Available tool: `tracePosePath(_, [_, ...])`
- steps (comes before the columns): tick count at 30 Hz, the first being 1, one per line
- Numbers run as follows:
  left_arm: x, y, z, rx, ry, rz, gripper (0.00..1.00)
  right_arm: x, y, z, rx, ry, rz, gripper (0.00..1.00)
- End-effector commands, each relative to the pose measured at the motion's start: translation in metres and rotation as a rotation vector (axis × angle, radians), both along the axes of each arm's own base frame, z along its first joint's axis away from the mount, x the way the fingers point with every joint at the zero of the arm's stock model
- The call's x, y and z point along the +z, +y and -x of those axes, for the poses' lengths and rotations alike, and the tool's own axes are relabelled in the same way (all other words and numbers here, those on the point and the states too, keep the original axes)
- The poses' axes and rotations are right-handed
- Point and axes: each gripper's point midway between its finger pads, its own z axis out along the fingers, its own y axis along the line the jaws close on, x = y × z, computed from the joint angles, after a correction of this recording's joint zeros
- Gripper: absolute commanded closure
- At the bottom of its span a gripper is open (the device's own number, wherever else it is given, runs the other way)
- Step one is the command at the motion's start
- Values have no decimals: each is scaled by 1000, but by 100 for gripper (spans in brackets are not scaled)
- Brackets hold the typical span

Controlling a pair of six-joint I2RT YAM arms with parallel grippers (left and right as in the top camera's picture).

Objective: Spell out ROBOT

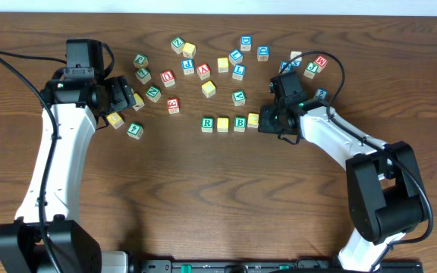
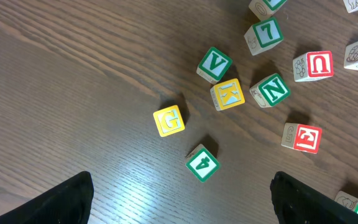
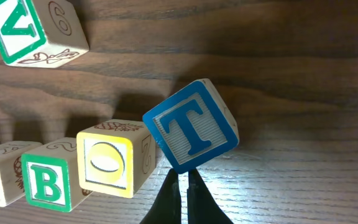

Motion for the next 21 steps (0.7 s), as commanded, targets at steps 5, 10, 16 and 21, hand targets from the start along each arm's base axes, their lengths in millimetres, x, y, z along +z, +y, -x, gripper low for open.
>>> tracePosePath(5, [2,4,0,2,-2,-15,10,41,5,-7,13,-87,-35,99])
tracePosePath(10, [0,3,0,5,2,-10,10,60,-12,-16,-31,-139,-35,99])
tracePosePath(16, [-17,-7,-1,-12,36,49,10,57,-14,-31,-47,-176,-44,99])
tracePosePath(21, [-33,-14,-3,-30,78,72,10,38,-13,-37,-48,-161,-39,99])
